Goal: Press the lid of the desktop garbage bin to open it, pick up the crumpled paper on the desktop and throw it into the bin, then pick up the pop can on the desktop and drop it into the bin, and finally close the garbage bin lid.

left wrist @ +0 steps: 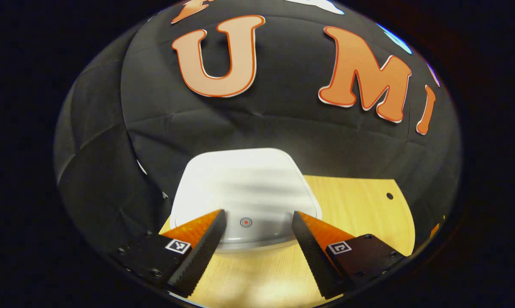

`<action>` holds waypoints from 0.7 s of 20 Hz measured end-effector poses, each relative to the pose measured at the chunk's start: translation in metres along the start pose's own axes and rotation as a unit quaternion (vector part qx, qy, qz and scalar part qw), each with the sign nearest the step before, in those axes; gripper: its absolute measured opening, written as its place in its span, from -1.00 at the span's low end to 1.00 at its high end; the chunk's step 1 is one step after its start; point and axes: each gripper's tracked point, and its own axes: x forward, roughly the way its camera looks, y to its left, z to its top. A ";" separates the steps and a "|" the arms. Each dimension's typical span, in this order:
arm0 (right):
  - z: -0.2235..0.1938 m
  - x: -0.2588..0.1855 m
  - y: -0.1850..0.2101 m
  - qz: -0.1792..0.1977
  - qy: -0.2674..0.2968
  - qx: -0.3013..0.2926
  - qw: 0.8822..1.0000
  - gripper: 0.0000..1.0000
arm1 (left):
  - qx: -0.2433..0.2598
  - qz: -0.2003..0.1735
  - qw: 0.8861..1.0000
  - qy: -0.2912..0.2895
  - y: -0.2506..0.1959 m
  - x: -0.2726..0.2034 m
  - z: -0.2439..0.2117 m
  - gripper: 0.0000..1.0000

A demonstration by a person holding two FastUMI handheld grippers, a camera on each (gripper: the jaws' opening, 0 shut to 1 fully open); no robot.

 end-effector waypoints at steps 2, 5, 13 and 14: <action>-0.001 0.002 0.002 0.006 0.001 -0.001 1.000 0.89 | 0.001 0.007 1.000 -0.014 0.001 0.009 0.005 0.99; 0.000 0.004 0.003 0.015 0.000 0.005 1.000 0.89 | -0.006 0.010 1.000 -0.022 0.000 0.006 0.008 1.00; 0.016 0.008 0.001 0.022 -0.018 -0.005 1.000 0.89 | -0.020 0.007 0.985 -0.172 -0.018 -0.012 0.060 0.97; 0.020 0.008 0.000 0.020 -0.019 -0.004 1.000 0.89 | -0.024 0.002 0.980 -0.198 -0.023 -0.015 0.068 0.96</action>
